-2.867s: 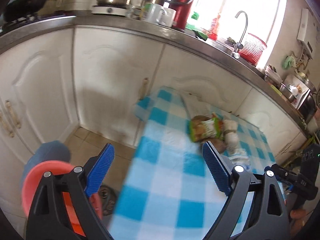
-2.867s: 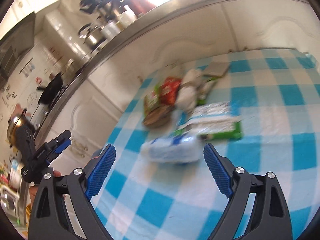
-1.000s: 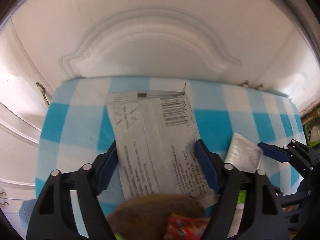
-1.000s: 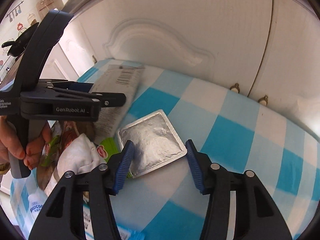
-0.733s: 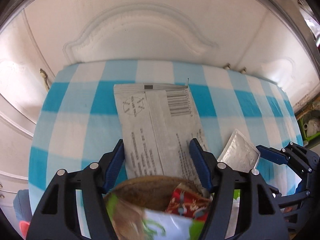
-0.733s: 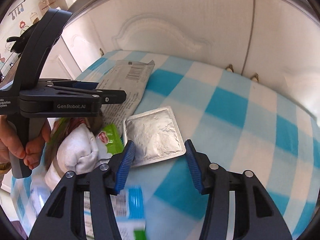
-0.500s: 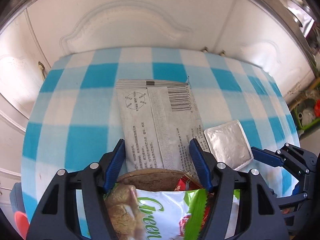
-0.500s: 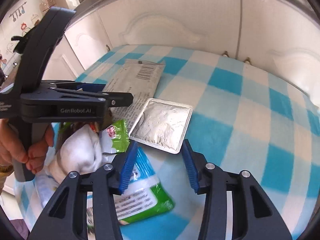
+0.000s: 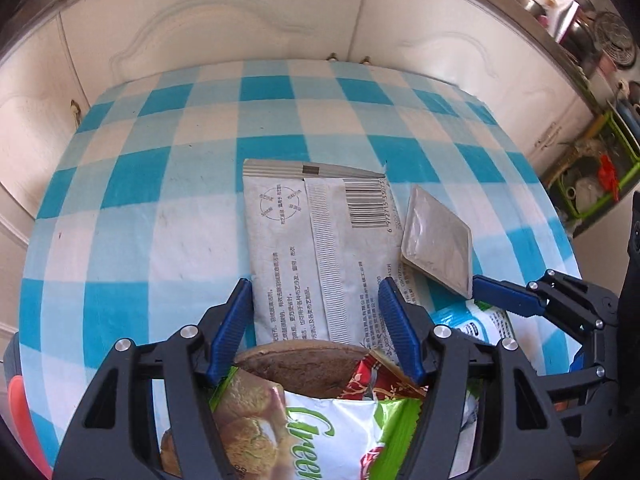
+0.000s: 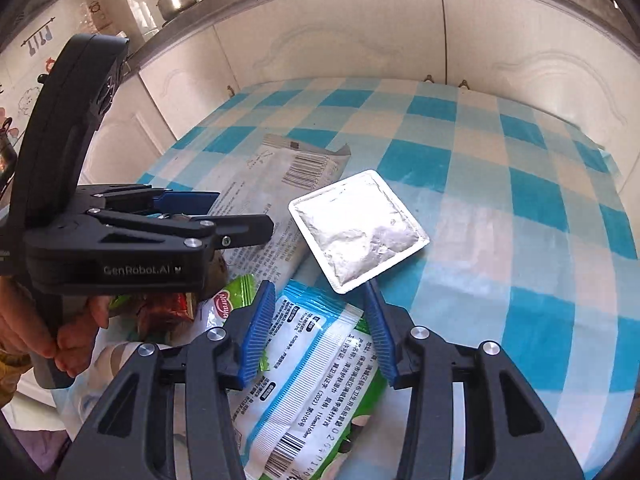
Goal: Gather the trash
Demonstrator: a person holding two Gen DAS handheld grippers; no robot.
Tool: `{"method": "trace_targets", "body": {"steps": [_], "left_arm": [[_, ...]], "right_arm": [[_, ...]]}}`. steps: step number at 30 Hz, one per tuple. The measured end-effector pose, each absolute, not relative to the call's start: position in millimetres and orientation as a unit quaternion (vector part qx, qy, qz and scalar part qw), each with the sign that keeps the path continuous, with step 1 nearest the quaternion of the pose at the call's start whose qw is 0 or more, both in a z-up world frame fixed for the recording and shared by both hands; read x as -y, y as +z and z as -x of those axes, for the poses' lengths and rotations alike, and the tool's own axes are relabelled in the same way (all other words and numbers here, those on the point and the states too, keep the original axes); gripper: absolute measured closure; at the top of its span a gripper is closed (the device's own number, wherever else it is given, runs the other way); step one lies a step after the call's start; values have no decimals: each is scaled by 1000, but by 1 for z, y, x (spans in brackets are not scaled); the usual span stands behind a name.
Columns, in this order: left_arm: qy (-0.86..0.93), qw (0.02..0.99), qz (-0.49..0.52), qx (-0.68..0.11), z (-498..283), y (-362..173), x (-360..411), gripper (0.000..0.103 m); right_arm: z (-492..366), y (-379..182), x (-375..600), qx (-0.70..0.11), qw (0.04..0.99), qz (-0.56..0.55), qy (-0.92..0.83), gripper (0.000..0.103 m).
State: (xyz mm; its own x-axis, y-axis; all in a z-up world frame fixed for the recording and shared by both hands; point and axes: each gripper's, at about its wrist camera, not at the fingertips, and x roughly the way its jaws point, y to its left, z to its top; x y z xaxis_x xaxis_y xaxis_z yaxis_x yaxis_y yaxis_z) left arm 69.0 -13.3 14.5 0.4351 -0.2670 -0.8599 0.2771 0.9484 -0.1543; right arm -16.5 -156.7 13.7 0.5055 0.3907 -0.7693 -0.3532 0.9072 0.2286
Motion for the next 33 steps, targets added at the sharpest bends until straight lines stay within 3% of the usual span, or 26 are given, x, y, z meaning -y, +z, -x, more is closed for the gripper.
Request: {"method": "trace_targets", "body": {"steps": [3,5,7,14,18,25,33], "left_arm": [[-168,846,27,-505,-71,15,6,38],[-173,852,52,-492,-71,22,-2,38],[-184,856,70,-478,-65,32,-14,36],[-223,865,104,-438,-8,54,-57,20],[-220,865,101,-440,37,45,-79,19],[-204,848,148,-467,82,19,-111,19],[-196,854,133,-463,84,15,-114,19]], "right_arm": [[28,19,166,-441,875,-40,196,50],[38,25,177,-429,882,-62,183,36],[52,35,187,-413,889,-83,178,31],[112,48,191,-392,882,-125,229,23],[157,50,180,-393,867,-111,285,23],[206,52,119,-419,834,63,353,21],[222,23,55,-407,792,281,358,19]]}}
